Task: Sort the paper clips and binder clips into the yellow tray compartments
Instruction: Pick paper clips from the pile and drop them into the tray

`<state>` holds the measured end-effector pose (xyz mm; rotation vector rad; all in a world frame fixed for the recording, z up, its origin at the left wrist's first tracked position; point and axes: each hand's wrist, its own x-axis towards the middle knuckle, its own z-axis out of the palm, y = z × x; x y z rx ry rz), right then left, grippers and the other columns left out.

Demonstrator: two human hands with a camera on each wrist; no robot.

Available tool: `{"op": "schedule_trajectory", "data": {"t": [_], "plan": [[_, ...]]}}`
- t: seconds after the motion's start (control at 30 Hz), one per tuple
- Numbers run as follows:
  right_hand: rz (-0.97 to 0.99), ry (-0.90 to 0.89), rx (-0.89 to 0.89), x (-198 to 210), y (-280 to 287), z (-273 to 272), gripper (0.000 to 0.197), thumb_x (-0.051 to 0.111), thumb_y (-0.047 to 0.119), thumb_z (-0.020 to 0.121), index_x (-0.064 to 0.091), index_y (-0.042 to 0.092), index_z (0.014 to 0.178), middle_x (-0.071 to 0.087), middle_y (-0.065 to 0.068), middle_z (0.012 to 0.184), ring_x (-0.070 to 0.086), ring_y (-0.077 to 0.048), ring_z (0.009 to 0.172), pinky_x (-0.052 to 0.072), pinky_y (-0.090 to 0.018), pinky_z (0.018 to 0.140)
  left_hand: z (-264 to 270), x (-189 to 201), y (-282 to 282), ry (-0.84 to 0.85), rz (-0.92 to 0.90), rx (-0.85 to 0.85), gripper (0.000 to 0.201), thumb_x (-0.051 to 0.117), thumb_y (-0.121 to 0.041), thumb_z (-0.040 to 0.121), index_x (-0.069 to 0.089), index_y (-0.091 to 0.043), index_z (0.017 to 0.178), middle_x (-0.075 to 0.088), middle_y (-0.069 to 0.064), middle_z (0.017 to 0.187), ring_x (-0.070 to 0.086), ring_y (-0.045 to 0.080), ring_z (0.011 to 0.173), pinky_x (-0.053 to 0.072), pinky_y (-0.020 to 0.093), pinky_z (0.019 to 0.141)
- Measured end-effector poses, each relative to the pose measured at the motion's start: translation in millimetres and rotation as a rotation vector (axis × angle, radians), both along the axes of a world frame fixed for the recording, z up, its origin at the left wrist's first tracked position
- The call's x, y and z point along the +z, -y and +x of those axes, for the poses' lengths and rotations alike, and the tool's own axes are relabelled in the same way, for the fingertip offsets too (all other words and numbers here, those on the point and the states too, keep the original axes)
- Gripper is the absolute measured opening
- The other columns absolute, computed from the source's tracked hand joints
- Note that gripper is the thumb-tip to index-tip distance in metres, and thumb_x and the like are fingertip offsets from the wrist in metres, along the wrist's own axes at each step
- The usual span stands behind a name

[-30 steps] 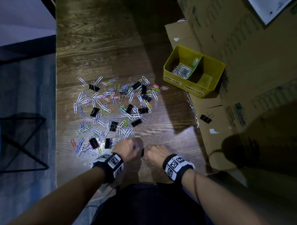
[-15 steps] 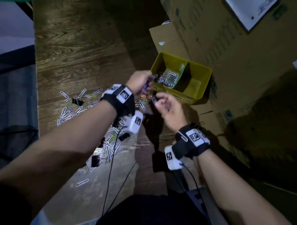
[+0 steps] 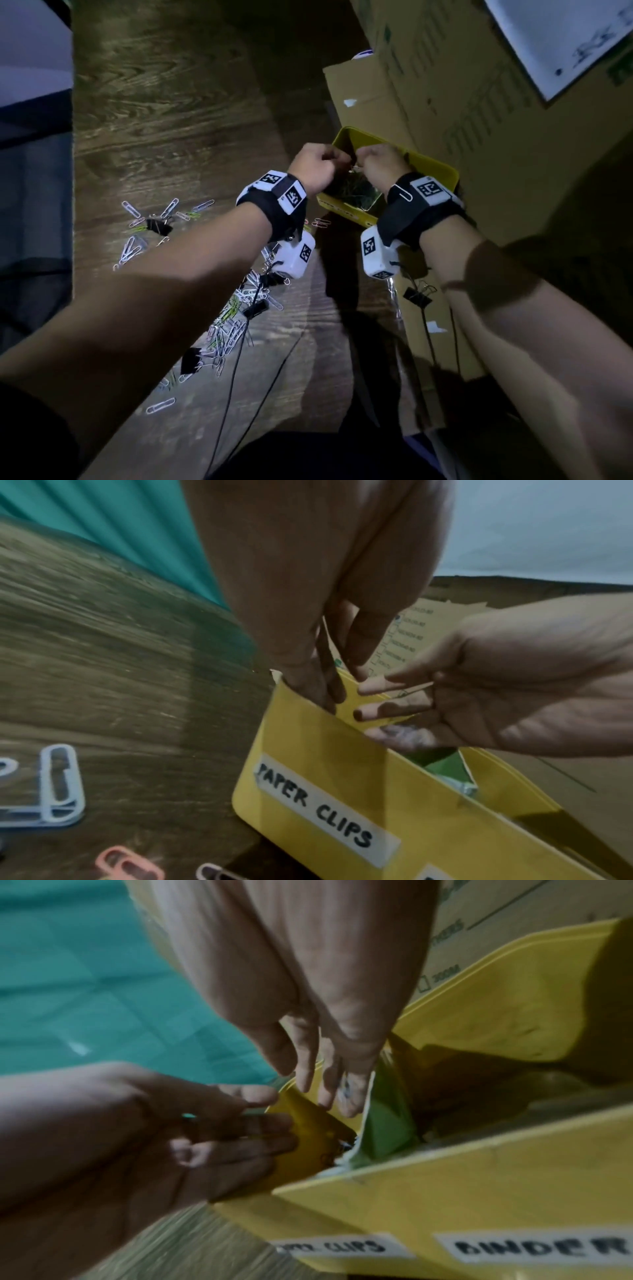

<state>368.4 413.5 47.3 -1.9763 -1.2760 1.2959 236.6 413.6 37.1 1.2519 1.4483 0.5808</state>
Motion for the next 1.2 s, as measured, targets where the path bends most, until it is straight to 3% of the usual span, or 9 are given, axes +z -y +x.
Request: {"op": "schedule_trajectory", "data": {"t": [0.1, 0.27, 0.4, 0.5, 0.6, 0.67, 0.83, 1.03, 1.2], "plan": [[-0.018, 0.045, 0.089, -2.5, 1.6, -10.4, 0.033, 0.045, 0.018, 0.095, 0.058, 0.015, 0.125, 0.057, -0.004, 0.131, 0.052, -0.023, 0.120, 0.041, -0.037, 0.105, -23.0, 11.4, 17.4, 0.160, -0.012, 0.119, 0.026, 0.049, 0.004, 0.089, 0.062, -0.014, 0.075, 0.062, 0.007, 0.076, 0.059, 0.019, 0.072, 0.051, 0.025, 0.065], [0.190, 0.109, 0.118, 4.4, 29.8, -36.0, 0.007, 0.067, 0.026, 0.083, 0.066, 0.020, 0.086, 0.066, 0.002, 0.091, 0.059, -0.012, 0.088, 0.045, -0.025, 0.081, -87.7, 27.1, 67.4, 0.133, -0.076, 0.080, 0.011, 0.053, -0.002, 0.090, 0.061, -0.008, 0.087, 0.063, 0.010, 0.080, 0.060, 0.019, 0.071, 0.050, 0.025, 0.058], [0.252, 0.011, 0.242, 13.5, 86.0, -67.8, 0.017, 0.072, 0.027, 0.079, 0.060, 0.024, 0.068, 0.066, 0.002, 0.078, 0.061, -0.015, 0.078, 0.048, -0.032, 0.078, -162.7, 22.2, 126.4, -0.099, -0.057, -0.090, 0.010, 0.058, -0.017, 0.091, 0.064, -0.012, 0.085, 0.067, 0.005, 0.073, 0.058, 0.012, 0.063, 0.045, 0.025, 0.058], [0.381, 0.160, 0.399, 18.5, 136.9, -92.3, 0.012, 0.071, 0.026, 0.080, 0.062, 0.021, 0.074, 0.067, 0.003, 0.085, 0.057, -0.012, 0.081, 0.042, -0.030, 0.087, -215.8, 12.6, 177.7, -0.285, -0.066, -0.174, 0.010, 0.060, -0.018, 0.089, 0.064, -0.018, 0.080, 0.065, -0.001, 0.071, 0.059, 0.009, 0.062, 0.047, 0.025, 0.060], [0.326, 0.053, 0.481, 14.7, 177.7, -121.4, 0.007, 0.072, 0.020, 0.081, 0.067, 0.016, 0.080, 0.068, 0.002, 0.086, 0.061, -0.010, 0.075, 0.048, -0.026, 0.076, -258.9, 0.6, 229.2, -0.448, 0.020, -0.184, 0.004, 0.064, -0.014, 0.086, 0.067, -0.015, 0.087, 0.067, 0.002, 0.086, 0.057, 0.001, 0.065, 0.044, 0.012, 0.061], [0.209, 0.060, 0.680, 7.6, 204.0, -147.0, 0.010, 0.069, 0.021, 0.084, 0.067, 0.015, 0.092, 0.064, 0.001, 0.098, 0.059, -0.007, 0.075, 0.047, -0.021, 0.073, -281.6, -11.2, 259.3, -0.522, 0.050, -0.186, 0.019, 0.067, -0.009, 0.081, 0.067, -0.018, 0.098, 0.063, 0.003, 0.098, 0.058, 0.008, 0.078, 0.047, 0.018, 0.073], [0.173, 0.284, 1.131, -33.0, 261.1, -217.6, 0.036, 0.063, 0.025, 0.086, 0.056, 0.022, 0.121, 0.047, -0.003, 0.131, 0.052, -0.021, 0.112, 0.044, -0.038, 0.097, -299.6, -42.1, 306.9, -0.685, 0.026, -0.258, 0.055, 0.078, -0.029, 0.070, 0.057, -0.021, 0.120, 0.049, 0.006, 0.120, 0.058, 0.024, 0.101, 0.046, 0.031, 0.088], [0.191, 0.603, 1.190, -48.7, 285.1, -256.6, 0.043, 0.057, 0.019, 0.088, 0.044, 0.014, 0.129, 0.039, -0.015, 0.134, 0.057, -0.035, 0.109, 0.049, -0.047, 0.088, -292.9, -58.5, 319.0, -0.716, 0.105, -0.220, 0.044, 0.069, -0.022, 0.075, 0.057, -0.016, 0.117, 0.051, 0.008, 0.114, 0.059, 0.030, 0.098, 0.052, 0.040, 0.078], [0.203, 0.567, 1.121, -54.9, 285.2, -255.0, 0.033, 0.052, 0.018, 0.091, 0.050, 0.016, 0.123, 0.047, -0.009, 0.131, 0.057, -0.029, 0.109, 0.050, -0.043, 0.089, -303.6, -46.4, 309.7, -0.646, 0.215, -0.135, 0.045, 0.068, -0.028, 0.078, 0.053, -0.018, 0.119, 0.054, 0.004, 0.114, 0.059, 0.023, 0.095, 0.052, 0.035, 0.079]]}}
